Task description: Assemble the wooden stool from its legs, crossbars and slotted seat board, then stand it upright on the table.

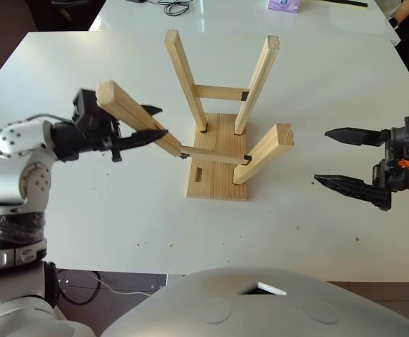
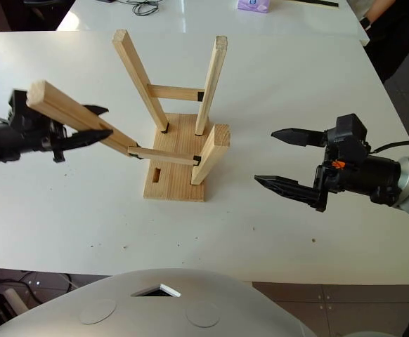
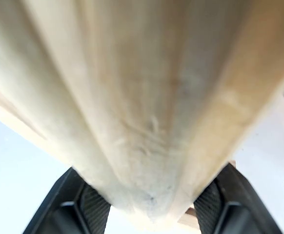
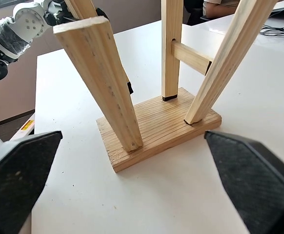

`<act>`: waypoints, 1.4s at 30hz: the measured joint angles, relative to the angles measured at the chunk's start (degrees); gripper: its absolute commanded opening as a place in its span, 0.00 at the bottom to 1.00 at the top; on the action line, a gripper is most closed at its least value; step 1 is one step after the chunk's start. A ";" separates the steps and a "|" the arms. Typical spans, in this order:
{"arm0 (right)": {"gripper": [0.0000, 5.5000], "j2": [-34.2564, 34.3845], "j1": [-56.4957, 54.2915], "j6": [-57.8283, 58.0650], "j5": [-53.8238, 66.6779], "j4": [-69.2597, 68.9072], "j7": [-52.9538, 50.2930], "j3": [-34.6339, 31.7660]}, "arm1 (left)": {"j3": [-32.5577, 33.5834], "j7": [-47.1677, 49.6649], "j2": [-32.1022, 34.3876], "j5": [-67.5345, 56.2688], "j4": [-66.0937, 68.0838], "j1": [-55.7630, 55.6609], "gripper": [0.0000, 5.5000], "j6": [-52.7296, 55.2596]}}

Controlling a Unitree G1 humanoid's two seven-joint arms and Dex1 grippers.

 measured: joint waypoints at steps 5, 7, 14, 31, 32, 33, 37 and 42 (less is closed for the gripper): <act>0.98 -1.42 0.05 -0.31 -0.16 0.88 2.05 0.64 | 0.21 -1.02 -1.80 1.29 0.68 3.69 0.37 -4.42; 0.98 -1.79 0.13 -0.54 -0.19 1.51 3.22 0.75 | 0.55 -0.88 -2.95 0.84 -1.99 5.28 0.37 -5.51; 0.98 -3.40 2.98 -1.08 -1.15 1.26 7.01 1.51 | 0.42 0.90 -4.86 -1.64 -11.03 8.41 0.37 -5.12; 0.98 -3.61 4.04 -1.00 -0.13 -1.12 7.11 1.51 | -3.37 -2.46 -5.26 2.76 -7.40 8.08 0.37 -13.20; 0.98 -3.61 4.04 -1.00 -0.13 -1.24 7.10 1.63 | -3.42 -2.50 -5.27 2.76 -7.37 8.14 0.37 -13.26; 0.98 -3.61 4.06 -1.00 -0.12 -1.27 7.08 1.66 | -3.42 -2.57 -5.26 2.75 -7.38 8.32 0.37 -13.31; 0.98 -3.61 4.43 -1.00 -0.12 -1.41 7.03 1.66 | -3.46 -3.90 -4.82 2.43 -7.47 8.99 0.37 -14.13; 0.98 -3.59 5.02 -0.99 0.03 -2.58 6.30 1.56 | -3.51 -6.73 -3.55 1.39 -6.34 8.97 0.37 -14.49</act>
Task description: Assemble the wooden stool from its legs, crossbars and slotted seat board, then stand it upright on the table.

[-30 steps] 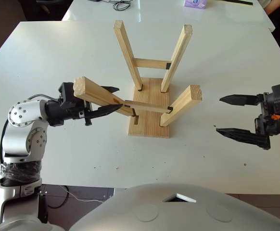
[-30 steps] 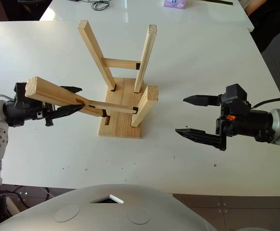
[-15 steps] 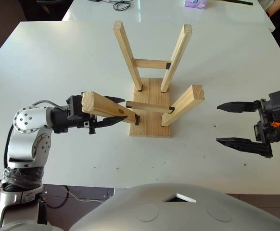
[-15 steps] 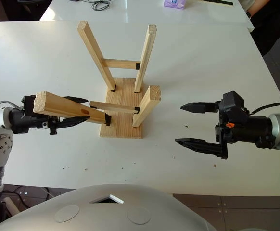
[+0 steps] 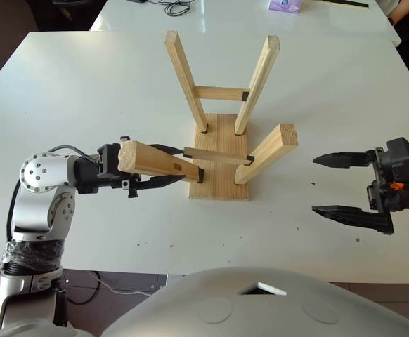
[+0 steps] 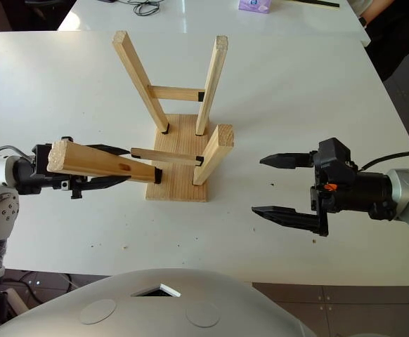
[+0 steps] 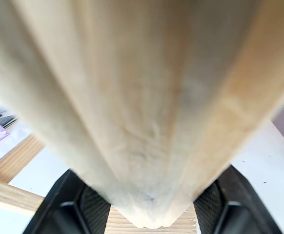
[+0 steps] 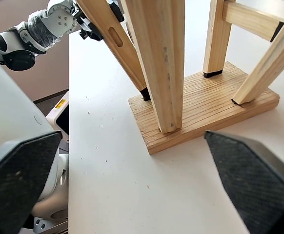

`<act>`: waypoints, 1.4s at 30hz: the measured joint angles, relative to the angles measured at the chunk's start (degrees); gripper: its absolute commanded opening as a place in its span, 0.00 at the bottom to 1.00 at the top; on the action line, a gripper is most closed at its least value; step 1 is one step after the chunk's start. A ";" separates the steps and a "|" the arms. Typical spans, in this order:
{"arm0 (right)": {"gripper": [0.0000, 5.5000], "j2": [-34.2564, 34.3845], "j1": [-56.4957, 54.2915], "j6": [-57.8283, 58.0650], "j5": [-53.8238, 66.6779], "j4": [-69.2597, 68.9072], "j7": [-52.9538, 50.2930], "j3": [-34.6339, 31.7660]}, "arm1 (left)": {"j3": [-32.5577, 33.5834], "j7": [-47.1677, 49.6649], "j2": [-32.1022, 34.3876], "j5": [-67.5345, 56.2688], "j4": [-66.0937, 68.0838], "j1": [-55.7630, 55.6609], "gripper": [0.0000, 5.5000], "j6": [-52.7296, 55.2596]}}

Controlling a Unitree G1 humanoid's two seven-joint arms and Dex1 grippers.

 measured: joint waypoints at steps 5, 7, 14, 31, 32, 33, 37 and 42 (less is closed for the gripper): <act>0.98 0.11 -0.11 0.00 0.15 -0.67 -0.99 0.17 | -1.41 -2.04 1.04 -0.37 2.74 -1.94 0.37 -0.84; 0.98 0.23 -0.27 -0.01 0.24 -0.91 -1.35 0.87 | -2.41 -2.60 1.06 -0.41 4.82 -3.67 0.37 -0.73; 0.98 0.37 -0.62 -0.08 0.39 -1.61 -1.69 1.46 | -5.62 -2.90 1.07 -0.35 10.14 -9.13 0.37 1.73; 0.98 2.69 -4.46 -1.76 0.11 -2.75 -5.79 5.69 | -9.41 -1.06 3.23 0.26 10.07 -13.11 0.37 10.48; 0.98 2.69 -4.50 -1.75 0.32 -3.15 -6.17 5.61 | -9.51 -1.04 3.28 0.27 10.10 -13.22 0.37 10.51; 0.98 2.68 -4.53 -1.62 1.10 -3.61 -6.47 5.35 | -9.60 -0.87 3.33 0.28 10.09 -13.27 0.37 10.55; 0.98 2.50 -4.39 -0.82 4.33 -7.03 -7.55 3.96 | -10.15 0.91 3.54 0.97 8.23 -13.25 0.37 11.58; 0.98 2.61 -5.01 0.44 11.33 -10.44 -13.53 3.11 | -11.44 4.73 3.54 1.81 4.93 -13.37 0.37 13.84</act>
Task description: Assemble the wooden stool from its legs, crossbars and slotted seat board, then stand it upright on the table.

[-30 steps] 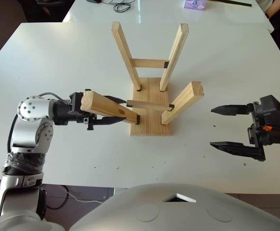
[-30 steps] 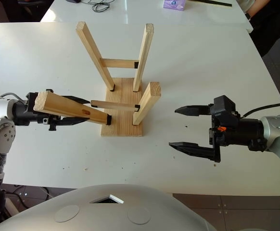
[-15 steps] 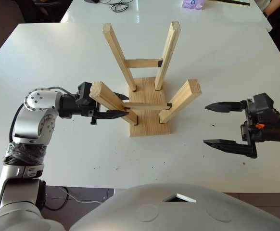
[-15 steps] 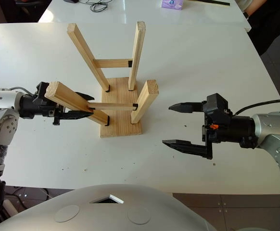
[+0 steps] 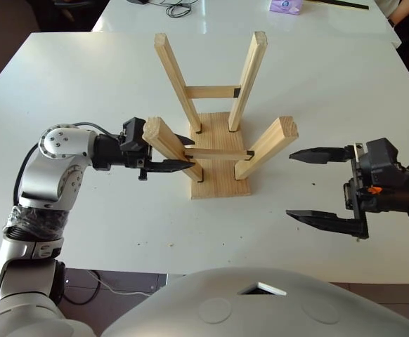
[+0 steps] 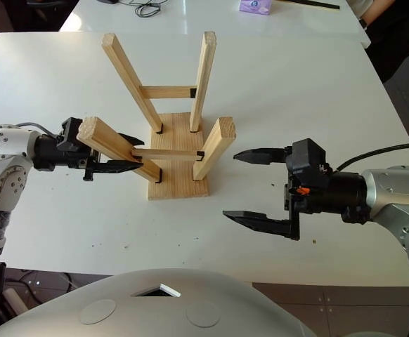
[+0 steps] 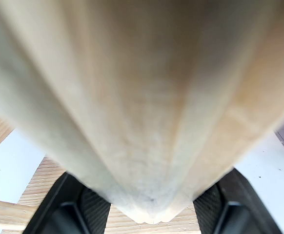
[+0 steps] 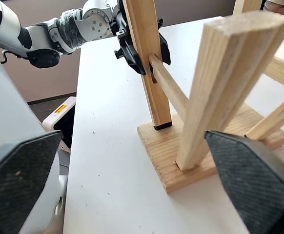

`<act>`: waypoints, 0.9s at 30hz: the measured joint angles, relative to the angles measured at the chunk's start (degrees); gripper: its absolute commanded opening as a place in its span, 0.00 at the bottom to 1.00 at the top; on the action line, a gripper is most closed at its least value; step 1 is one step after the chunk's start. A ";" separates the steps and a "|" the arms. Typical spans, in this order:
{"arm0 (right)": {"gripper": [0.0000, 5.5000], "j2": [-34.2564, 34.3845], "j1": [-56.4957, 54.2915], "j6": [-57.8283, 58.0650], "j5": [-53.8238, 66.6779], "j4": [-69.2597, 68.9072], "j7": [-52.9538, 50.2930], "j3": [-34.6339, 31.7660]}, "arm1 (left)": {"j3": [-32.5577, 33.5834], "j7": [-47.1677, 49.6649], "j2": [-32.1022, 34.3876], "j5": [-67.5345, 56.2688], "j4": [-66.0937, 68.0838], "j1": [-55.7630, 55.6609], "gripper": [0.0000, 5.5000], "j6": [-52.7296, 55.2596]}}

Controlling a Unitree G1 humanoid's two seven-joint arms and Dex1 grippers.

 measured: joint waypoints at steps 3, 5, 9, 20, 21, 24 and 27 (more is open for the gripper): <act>0.95 0.15 -2.33 0.27 8.81 -0.87 -5.50 -0.79 | -0.83 2.41 -0.25 0.28 -0.71 -0.32 0.37 0.86; 0.89 1.48 -4.84 -0.25 11.52 -1.71 -11.29 1.25 | -1.46 4.20 -0.57 0.51 -1.07 -0.64 0.37 1.41; 0.78 6.64 -12.26 -1.18 12.80 -2.80 -26.05 10.10 | -2.86 8.29 -1.52 1.38 -1.76 -1.97 0.37 3.22; 0.44 26.08 -24.90 -1.07 4.19 -1.54 -52.47 32.18 | -4.16 13.72 -2.10 1.76 -6.49 -2.45 0.37 8.44; 0.42 27.37 -25.34 -1.08 2.79 -0.81 -53.50 32.86 | -4.21 13.88 -2.11 1.77 -6.61 -2.54 0.37 8.69; 0.32 29.34 -26.93 -1.13 -0.05 0.10 -54.65 33.72 | -4.45 14.20 -2.14 1.77 -6.71 -2.73 0.37 8.94; 0.23 30.95 -28.40 -1.22 -1.49 0.87 -54.96 33.66 | -4.57 14.27 -2.16 1.76 -6.61 -2.92 0.37 8.98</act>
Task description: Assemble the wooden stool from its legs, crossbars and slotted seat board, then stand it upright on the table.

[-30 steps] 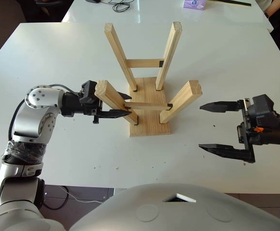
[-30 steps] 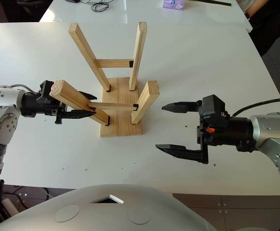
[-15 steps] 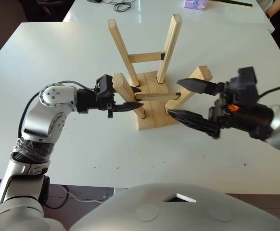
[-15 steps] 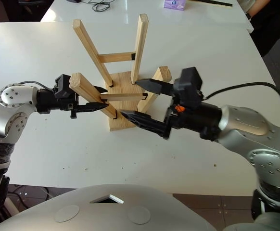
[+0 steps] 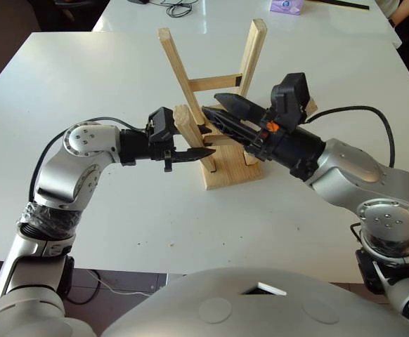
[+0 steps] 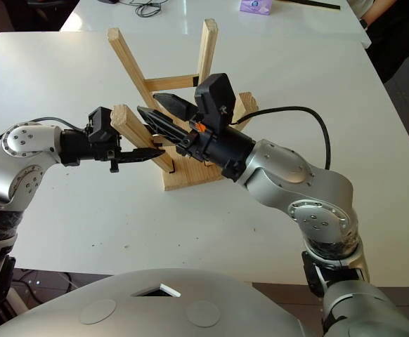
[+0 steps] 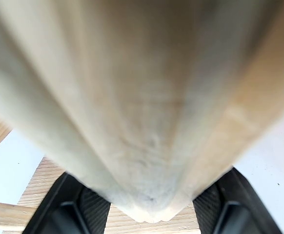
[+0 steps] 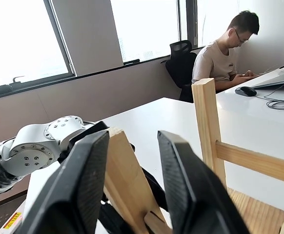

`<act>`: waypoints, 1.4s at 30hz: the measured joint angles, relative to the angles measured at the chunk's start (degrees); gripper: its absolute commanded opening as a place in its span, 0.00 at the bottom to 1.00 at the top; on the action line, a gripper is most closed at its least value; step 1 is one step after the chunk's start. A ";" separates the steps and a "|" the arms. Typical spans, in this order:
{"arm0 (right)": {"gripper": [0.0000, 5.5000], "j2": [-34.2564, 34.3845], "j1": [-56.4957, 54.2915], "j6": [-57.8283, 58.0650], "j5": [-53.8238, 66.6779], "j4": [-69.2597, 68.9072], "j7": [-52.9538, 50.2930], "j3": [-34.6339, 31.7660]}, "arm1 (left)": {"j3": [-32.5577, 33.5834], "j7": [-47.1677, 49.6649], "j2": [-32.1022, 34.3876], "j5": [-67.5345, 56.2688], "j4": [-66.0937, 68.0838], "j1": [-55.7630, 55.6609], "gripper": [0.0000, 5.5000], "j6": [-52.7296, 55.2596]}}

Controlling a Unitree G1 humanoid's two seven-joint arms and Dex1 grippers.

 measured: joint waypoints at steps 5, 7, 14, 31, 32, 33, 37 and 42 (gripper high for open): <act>0.09 1.42 0.77 -1.29 -8.05 2.19 2.05 3.13 | -0.24 0.19 -0.07 -0.01 0.01 -0.32 0.37 0.31; 0.03 0.04 4.27 -2.68 -14.69 4.59 4.86 7.88 | -0.44 0.17 -0.09 -0.06 0.09 -0.74 0.37 0.61; 0.00 -3.95 11.06 -15.90 -34.32 11.16 13.46 16.56 | -1.60 0.10 -0.34 -0.06 1.30 -2.64 0.37 1.78; 0.00 -1.14 -2.80 -9.91 5.62 -0.90 7.24 -11.28 | -1.35 1.24 -0.32 0.00 0.19 -1.33 0.37 0.46; 0.00 -3.08 -5.41 -9.89 10.51 -0.78 5.80 -13.73 | -1.37 1.54 -0.30 0.19 0.17 -0.85 0.37 0.17; 0.00 -5.97 -9.10 -9.84 14.92 -0.56 4.60 -16.95 | -1.49 1.67 -0.25 0.36 0.05 -0.25 0.37 -0.07; 0.00 -12.76 -12.44 -9.38 19.55 2.26 4.84 -22.63 | -1.56 2.46 -0.06 0.72 -0.80 0.98 0.37 -1.16; 0.00 -15.18 -11.33 -8.90 19.48 4.64 5.89 -24.16 | -2.02 2.59 0.01 1.04 -0.96 0.92 0.37 -1.59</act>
